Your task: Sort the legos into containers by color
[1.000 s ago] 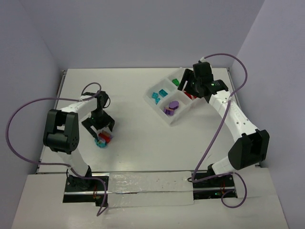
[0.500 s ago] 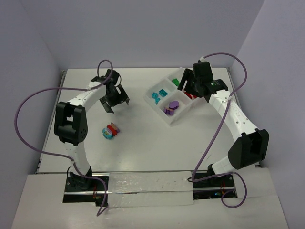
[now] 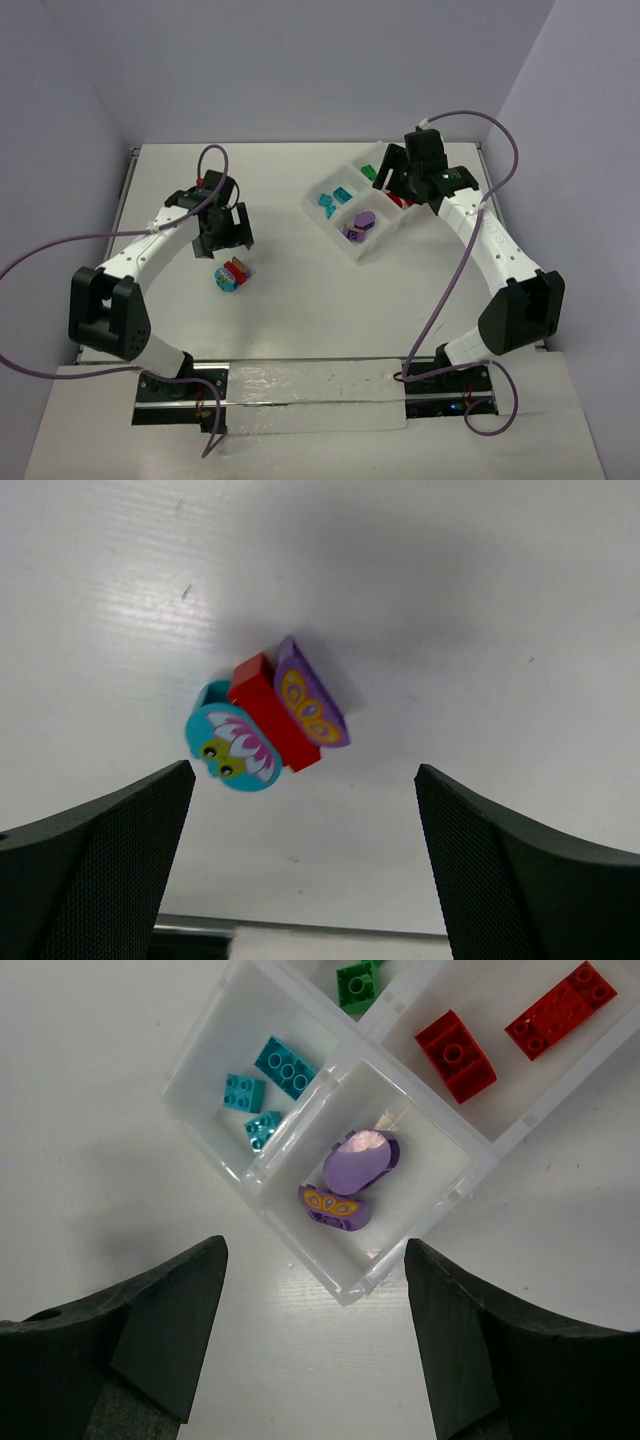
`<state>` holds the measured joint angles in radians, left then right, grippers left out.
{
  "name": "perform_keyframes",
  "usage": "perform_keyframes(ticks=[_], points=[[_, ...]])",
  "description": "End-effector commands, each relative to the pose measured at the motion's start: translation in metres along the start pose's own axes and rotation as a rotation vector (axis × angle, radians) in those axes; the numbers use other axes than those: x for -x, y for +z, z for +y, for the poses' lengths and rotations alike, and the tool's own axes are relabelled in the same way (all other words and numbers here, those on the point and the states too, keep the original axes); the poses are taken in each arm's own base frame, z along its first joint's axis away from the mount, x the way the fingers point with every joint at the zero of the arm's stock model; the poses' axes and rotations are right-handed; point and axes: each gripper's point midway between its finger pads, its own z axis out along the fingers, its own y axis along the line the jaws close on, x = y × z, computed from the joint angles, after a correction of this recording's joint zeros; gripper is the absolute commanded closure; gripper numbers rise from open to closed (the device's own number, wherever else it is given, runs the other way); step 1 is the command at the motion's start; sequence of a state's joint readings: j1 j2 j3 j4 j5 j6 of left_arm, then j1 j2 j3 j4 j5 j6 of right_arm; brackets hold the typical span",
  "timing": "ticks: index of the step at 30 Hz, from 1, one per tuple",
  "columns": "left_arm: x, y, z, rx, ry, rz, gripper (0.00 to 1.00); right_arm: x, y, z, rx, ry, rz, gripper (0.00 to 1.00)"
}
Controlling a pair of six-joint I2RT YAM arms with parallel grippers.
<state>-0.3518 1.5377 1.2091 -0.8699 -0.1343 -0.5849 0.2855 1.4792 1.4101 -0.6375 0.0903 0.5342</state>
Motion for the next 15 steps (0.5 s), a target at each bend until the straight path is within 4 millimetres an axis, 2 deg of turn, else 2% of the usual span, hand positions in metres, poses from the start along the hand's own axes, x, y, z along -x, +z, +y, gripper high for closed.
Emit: perform_keyframes(ticks=[1, 9, 12, 15], points=[[0.004, -0.019, 0.009, -0.017, 0.113, -0.101, 0.01, 0.015, -0.018, 0.01, 0.031, 0.012, -0.05, 0.21], [-0.006, -0.014, -0.005, -0.106, 0.088, -0.068, 0.01, 0.007, -0.026, 0.021, 0.061, -0.02, -0.012, 0.21], [0.0, -0.017, -0.017, -0.168, 0.088, -0.102, 0.01, -0.006, -0.029, 0.027, 0.101, -0.052, 0.034, 0.21], [0.002, -0.021, -0.019, -0.184, 0.07, -0.121, 0.01, -0.02, -0.032, 0.03, 0.137, -0.072, 0.054, 0.2]])
